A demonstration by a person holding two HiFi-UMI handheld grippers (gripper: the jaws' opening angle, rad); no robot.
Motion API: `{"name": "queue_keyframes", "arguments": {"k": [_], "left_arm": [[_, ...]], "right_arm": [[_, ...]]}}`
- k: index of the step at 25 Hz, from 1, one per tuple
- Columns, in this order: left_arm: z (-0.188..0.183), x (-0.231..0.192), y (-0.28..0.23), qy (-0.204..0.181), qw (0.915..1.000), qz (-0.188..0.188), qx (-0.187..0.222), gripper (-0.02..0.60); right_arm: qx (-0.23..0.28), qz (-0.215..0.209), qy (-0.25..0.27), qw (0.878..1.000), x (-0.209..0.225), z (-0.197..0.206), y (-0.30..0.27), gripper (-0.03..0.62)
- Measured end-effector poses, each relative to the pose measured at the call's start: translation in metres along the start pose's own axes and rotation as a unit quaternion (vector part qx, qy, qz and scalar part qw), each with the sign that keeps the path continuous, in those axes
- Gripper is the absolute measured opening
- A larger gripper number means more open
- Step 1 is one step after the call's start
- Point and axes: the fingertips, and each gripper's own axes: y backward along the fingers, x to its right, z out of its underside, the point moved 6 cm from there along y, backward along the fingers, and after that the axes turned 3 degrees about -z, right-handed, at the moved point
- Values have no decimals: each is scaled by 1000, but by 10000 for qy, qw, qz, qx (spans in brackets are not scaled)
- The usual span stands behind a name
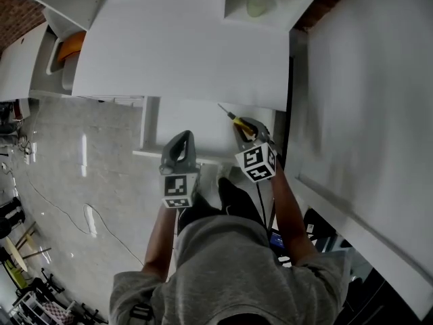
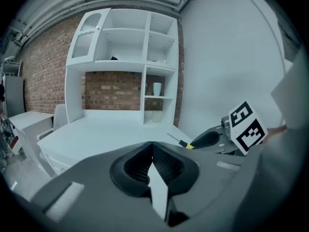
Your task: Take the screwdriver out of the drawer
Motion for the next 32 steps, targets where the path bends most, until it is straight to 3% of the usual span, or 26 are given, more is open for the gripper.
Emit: {"name": "queue_keyframes", "arguments": {"k": [8, 18, 32], "left_arm": [[-46, 19, 12, -235, 9988, 124, 408, 12], [-75, 46, 29, -411, 9960, 260, 754, 12], [-90, 52, 42, -544, 9933, 432, 929, 12]], "right_arm": [[721, 429, -525, 9951, 19, -31, 59, 81], [1482, 849, -908, 9811, 23, -43, 124, 81], [1880, 1374, -1211, 9649, 18, -34, 177, 81]]}}
